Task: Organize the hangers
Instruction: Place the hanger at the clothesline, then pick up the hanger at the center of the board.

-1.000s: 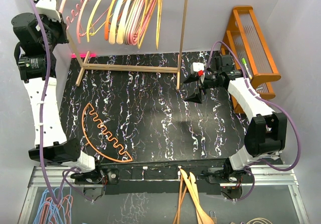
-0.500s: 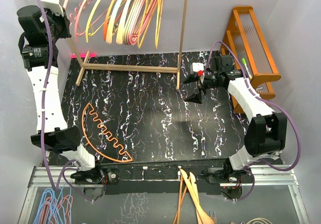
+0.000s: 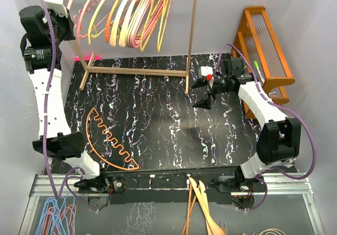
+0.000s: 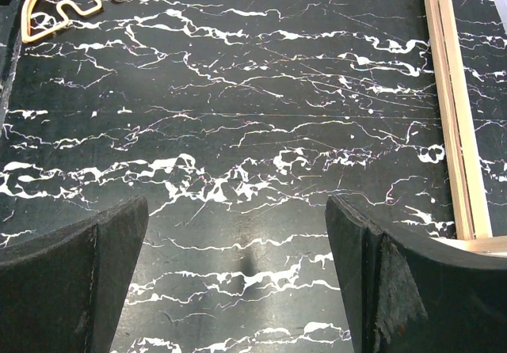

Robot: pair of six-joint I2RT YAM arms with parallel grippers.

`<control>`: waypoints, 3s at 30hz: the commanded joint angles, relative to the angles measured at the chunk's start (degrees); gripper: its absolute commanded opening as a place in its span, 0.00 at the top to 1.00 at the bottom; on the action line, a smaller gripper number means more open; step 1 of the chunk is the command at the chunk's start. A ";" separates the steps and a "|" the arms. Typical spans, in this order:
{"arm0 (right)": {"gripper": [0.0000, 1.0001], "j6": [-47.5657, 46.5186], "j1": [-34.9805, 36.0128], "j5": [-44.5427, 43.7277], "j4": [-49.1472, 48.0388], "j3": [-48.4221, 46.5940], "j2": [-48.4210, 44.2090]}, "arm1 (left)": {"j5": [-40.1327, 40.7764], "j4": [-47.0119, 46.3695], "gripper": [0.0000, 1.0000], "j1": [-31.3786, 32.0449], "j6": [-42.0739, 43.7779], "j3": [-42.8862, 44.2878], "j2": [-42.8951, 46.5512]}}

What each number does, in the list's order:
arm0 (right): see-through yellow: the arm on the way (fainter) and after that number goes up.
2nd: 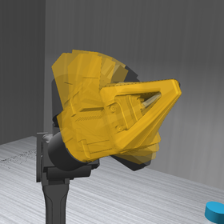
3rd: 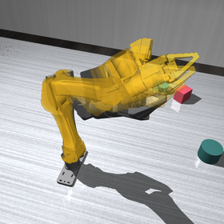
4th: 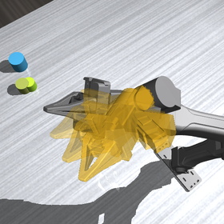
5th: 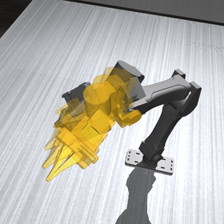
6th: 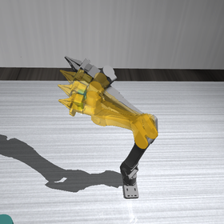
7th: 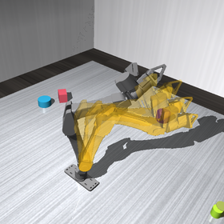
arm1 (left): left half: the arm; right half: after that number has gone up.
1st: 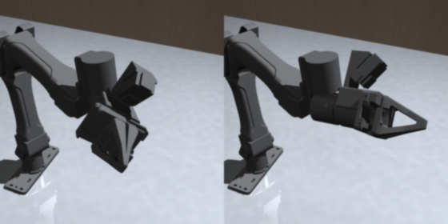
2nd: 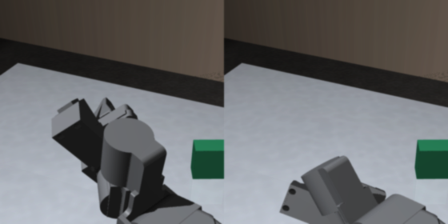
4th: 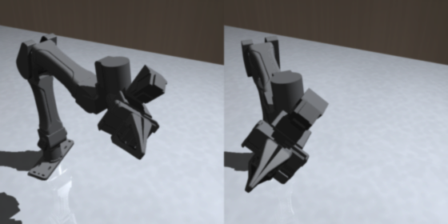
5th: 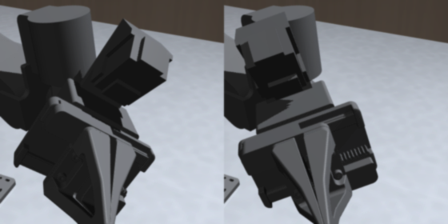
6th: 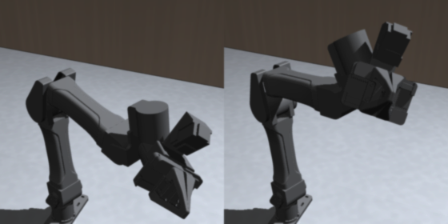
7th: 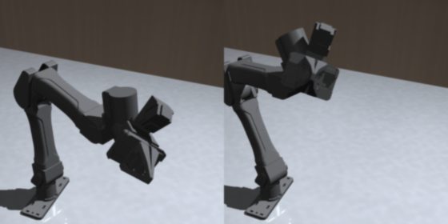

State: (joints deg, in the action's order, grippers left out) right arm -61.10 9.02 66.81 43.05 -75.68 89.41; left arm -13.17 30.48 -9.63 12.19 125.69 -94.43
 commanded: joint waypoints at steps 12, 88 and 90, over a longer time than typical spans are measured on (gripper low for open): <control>0.02 6.96 6.40 -12.02 -2.34 -3.47 3.29 | 9.08 -4.41 0.09 0.04 -11.14 -28.10 10.19; 0.00 22.34 27.64 -56.64 -9.00 -4.03 39.38 | 8.87 2.77 0.03 2.16 -47.02 -77.07 42.19; 0.00 21.87 27.29 -55.64 -8.91 0.80 36.16 | 6.78 1.05 0.03 2.16 -47.55 -78.41 41.72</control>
State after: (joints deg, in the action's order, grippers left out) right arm -37.65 38.50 12.01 15.88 -88.14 123.66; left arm 8.54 38.68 -7.62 -35.57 49.25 -54.00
